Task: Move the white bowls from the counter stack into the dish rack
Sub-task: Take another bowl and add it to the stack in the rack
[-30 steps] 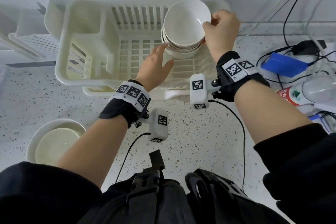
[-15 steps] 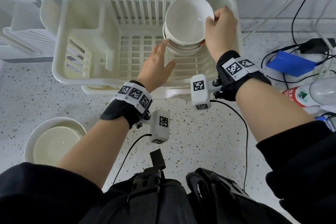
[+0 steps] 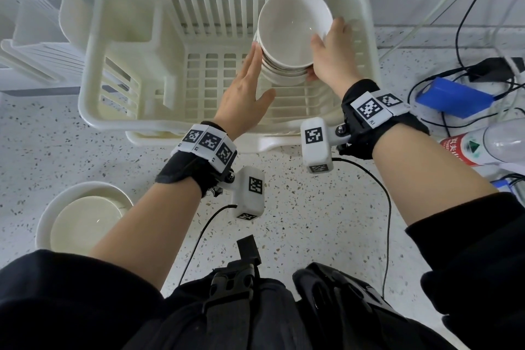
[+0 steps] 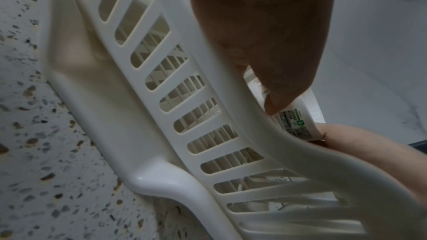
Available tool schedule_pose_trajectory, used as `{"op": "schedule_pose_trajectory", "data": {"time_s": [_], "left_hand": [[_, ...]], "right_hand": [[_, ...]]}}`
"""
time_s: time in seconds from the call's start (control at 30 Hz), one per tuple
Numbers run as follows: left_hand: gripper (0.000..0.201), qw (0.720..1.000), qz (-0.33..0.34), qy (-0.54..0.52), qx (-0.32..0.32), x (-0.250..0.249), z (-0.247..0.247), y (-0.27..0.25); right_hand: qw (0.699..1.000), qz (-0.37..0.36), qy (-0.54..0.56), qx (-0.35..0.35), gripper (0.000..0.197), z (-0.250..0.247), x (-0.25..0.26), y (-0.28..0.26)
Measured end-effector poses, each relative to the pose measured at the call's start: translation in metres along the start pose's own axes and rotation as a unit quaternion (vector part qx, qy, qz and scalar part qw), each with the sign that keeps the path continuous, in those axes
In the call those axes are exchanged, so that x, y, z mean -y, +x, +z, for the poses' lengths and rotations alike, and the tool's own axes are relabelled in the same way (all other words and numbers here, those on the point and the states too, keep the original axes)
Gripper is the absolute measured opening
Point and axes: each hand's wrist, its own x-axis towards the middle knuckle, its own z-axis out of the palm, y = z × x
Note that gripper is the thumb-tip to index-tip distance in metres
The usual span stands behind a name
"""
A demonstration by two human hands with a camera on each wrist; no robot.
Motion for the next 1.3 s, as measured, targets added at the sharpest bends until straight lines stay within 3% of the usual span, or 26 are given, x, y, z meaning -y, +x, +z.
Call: {"op": "schedule_pose_trajectory", "data": {"time_s": [0.23, 0.43, 0.5, 0.73, 0.87, 1.0, 1.17, 1.3], "left_hand": [[0.084, 0.996, -0.019, -0.086, 0.027, -0.006, -0.005, 0.006], [0.090, 0.991, -0.042, -0.115, 0.050, -0.016, -0.011, 0.009], [0.092, 0.991, -0.049, -0.113, 0.048, -0.018, -0.011, 0.010], [0.093, 0.994, -0.046, -0.087, 0.053, -0.024, -0.009, 0.006], [0.089, 0.995, -0.064, -0.060, 0.055, -0.025, -0.012, -0.002], [0.083, 0.993, -0.102, -0.029, 0.058, -0.028, -0.017, -0.021], [0.082, 0.993, -0.112, -0.018, 0.037, -0.030, -0.018, -0.057], [0.076, 0.995, -0.101, -0.015, 0.004, -0.037, -0.020, -0.094]], "right_hand": [[0.997, 0.031, 0.068, 0.008, 0.037, 0.001, 0.002, 0.003], [0.998, 0.062, 0.027, -0.008, 0.029, -0.002, 0.008, 0.015], [0.998, 0.058, 0.021, -0.013, 0.021, -0.001, 0.008, 0.017], [0.999, 0.045, 0.016, 0.001, 0.036, 0.001, 0.006, 0.006], [0.999, 0.045, 0.004, 0.021, 0.019, -0.004, 0.004, 0.001], [0.997, 0.053, 0.057, 0.030, 0.038, -0.008, 0.013, -0.021], [0.997, 0.026, 0.055, -0.046, 0.051, -0.018, 0.009, -0.057], [0.992, -0.042, 0.075, -0.096, 0.036, -0.023, 0.015, -0.104]]}}
